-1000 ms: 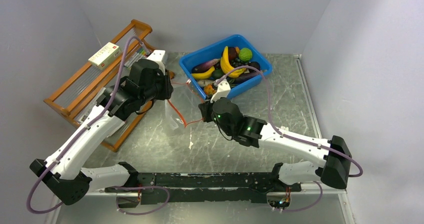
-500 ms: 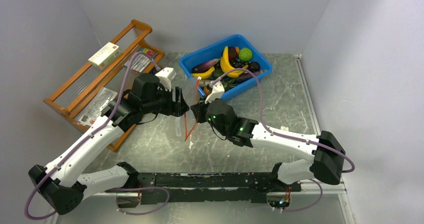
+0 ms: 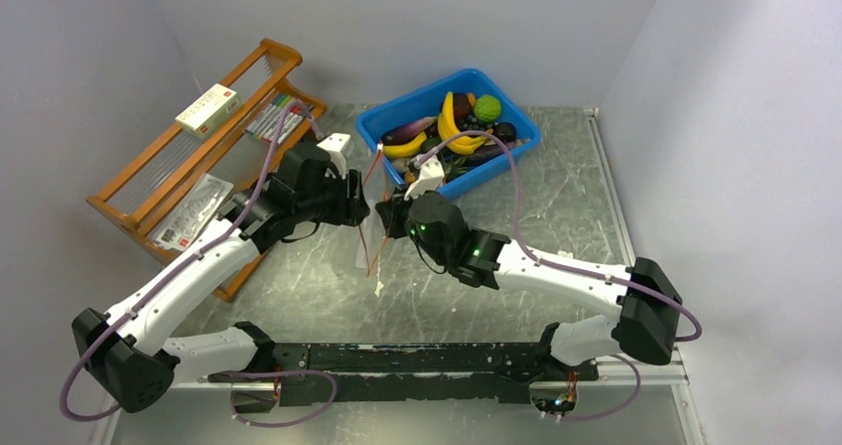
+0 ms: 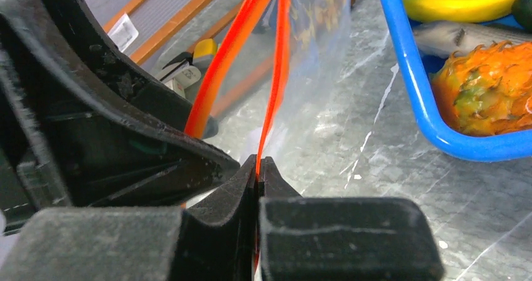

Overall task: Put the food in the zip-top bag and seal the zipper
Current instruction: Open the zipper of the food storage bag at the center of the board.

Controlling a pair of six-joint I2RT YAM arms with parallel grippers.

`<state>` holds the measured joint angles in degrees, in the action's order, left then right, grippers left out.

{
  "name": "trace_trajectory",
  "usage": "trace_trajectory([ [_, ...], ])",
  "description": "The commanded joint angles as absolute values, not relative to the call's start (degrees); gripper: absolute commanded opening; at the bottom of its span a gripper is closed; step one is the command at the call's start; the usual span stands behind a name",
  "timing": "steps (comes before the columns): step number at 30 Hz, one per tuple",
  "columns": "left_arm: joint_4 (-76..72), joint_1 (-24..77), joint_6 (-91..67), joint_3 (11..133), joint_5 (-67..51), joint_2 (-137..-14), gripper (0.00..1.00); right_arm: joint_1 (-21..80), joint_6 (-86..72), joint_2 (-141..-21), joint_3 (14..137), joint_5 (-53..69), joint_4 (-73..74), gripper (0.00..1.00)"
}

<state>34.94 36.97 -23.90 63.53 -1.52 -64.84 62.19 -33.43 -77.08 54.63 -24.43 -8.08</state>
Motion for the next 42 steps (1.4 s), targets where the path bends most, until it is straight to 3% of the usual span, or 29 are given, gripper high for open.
trace_trajectory([
  [1, 41.3, 37.3, -21.8, 68.7, 11.3, -65.4, 0.48, 62.0, -32.4, -76.7, 58.5, -27.8, -7.8, 0.0],
  [6, 47.7, 37.3, -21.6, 73.0, 21.4, -66.8, 0.25, 62.0, -32.4, -75.0, 55.4, -25.1, -11.6, 0.0],
  [9, 43.7, 37.2, -19.5, 70.8, 19.0, -65.0, 0.22, 62.0, -32.8, -75.7, 55.1, -23.9, -12.5, 0.0],
  [15, 34.7, 37.3, -24.6, 66.9, 2.9, -61.6, 0.42, 62.0, -33.7, -76.4, 53.8, -21.0, -18.4, 0.0],
  [18, 33.8, 37.2, -26.4, 65.3, 1.3, -62.3, 0.52, 62.0, -34.2, -76.0, 53.5, -21.0, -20.0, 0.0],
  [24, 30.9, 37.3, -26.5, 61.0, 2.6, -63.9, 0.55, 62.0, -34.1, -76.0, 53.5, -21.7, -20.1, 0.0],
  [27, 30.2, 37.3, -26.4, 59.7, 6.6, -64.3, 0.49, 62.0, -34.3, -76.1, 53.4, -20.8, -20.0, 0.0],
  [32, 34.3, 37.3, -25.7, 62.6, 16.4, -65.1, 0.08, 62.0, -34.3, -77.3, 56.7, -23.3, -12.2, 0.0],
  [35, 36.8, 37.2, -24.2, 65.1, 23.4, -63.0, 0.07, 61.7, -34.1, -76.9, 57.0, -28.0, -6.1, 0.0],
  [42, 38.0, 37.2, -21.7, 68.3, 27.0, -59.4, 0.07, 58.3, -39.5, -73.1, 52.5, -31.4, 2.4, 0.0],
])
